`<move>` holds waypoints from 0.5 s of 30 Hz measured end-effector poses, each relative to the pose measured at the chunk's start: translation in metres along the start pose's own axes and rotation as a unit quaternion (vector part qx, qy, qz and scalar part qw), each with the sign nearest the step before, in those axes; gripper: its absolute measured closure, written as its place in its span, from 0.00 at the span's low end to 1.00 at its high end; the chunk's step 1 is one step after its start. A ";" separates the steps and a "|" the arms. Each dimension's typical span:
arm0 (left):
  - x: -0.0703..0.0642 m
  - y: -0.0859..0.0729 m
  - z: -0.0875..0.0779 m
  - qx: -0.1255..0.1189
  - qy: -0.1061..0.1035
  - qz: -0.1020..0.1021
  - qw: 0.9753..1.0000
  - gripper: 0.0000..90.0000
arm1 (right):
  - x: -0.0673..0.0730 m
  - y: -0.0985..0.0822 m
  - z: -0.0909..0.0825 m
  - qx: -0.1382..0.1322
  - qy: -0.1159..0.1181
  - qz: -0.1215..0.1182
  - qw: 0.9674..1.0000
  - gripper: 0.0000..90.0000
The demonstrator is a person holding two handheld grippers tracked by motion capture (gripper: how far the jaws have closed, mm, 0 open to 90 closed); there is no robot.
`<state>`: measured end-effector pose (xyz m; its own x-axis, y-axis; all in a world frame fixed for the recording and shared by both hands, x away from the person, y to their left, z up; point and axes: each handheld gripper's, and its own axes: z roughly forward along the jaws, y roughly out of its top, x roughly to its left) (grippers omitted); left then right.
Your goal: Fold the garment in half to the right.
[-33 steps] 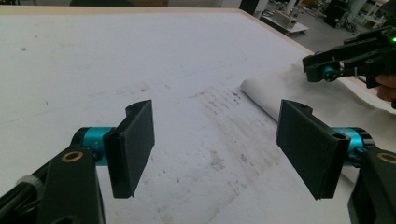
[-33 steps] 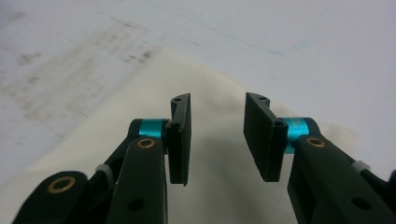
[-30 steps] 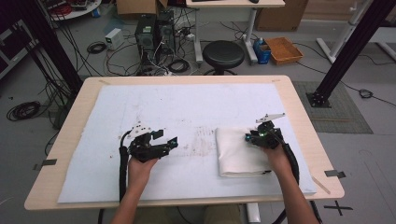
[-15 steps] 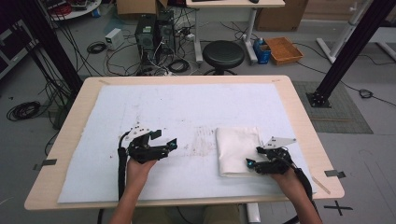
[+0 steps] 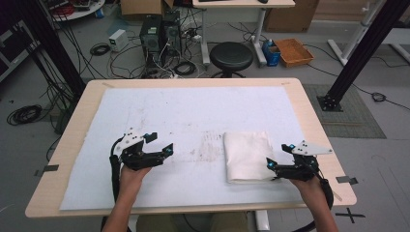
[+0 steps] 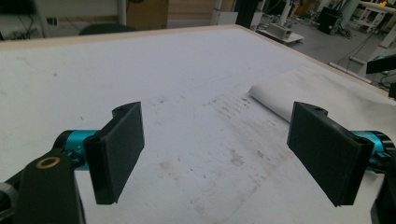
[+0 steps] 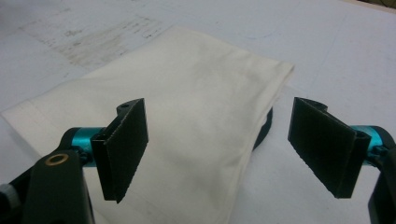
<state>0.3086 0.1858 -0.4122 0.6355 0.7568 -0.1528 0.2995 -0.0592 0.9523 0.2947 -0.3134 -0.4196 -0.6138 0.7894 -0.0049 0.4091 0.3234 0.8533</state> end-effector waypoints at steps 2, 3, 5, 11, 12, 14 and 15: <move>0.002 -0.004 -0.005 -0.017 0.003 0.013 1.000 0.21 | -0.002 0.002 -0.004 0.000 -0.003 -0.002 1.000 0.22; 0.004 -0.006 -0.007 -0.020 0.005 0.015 1.000 0.21 | -0.003 0.003 -0.006 0.000 -0.006 -0.007 1.000 0.22; 0.007 -0.010 -0.012 -0.014 0.010 0.012 1.000 0.21 | -0.004 0.005 -0.011 0.000 -0.013 -0.008 1.000 0.20; 0.015 -0.018 -0.023 -0.013 0.026 0.001 1.000 0.21 | -0.014 0.007 -0.024 -0.007 -0.027 0.015 0.999 0.20; 0.015 -0.018 -0.024 -0.013 0.023 0.001 1.000 0.21 | -0.016 0.005 -0.025 -0.006 -0.028 0.019 0.999 0.20; 0.016 -0.018 -0.027 -0.011 0.025 0.005 1.000 0.21 | -0.017 0.004 -0.026 -0.008 -0.030 0.023 0.999 0.20; 0.017 -0.017 -0.028 -0.011 0.025 0.007 1.000 0.21 | -0.018 0.004 -0.027 -0.007 -0.030 0.024 0.999 0.20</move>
<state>0.2941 0.2181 -0.4239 0.6026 0.7878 -0.1272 0.2759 -0.0561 0.9595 0.2892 -0.3404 -0.4024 -0.5518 0.8340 0.0051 0.4270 0.2773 0.8607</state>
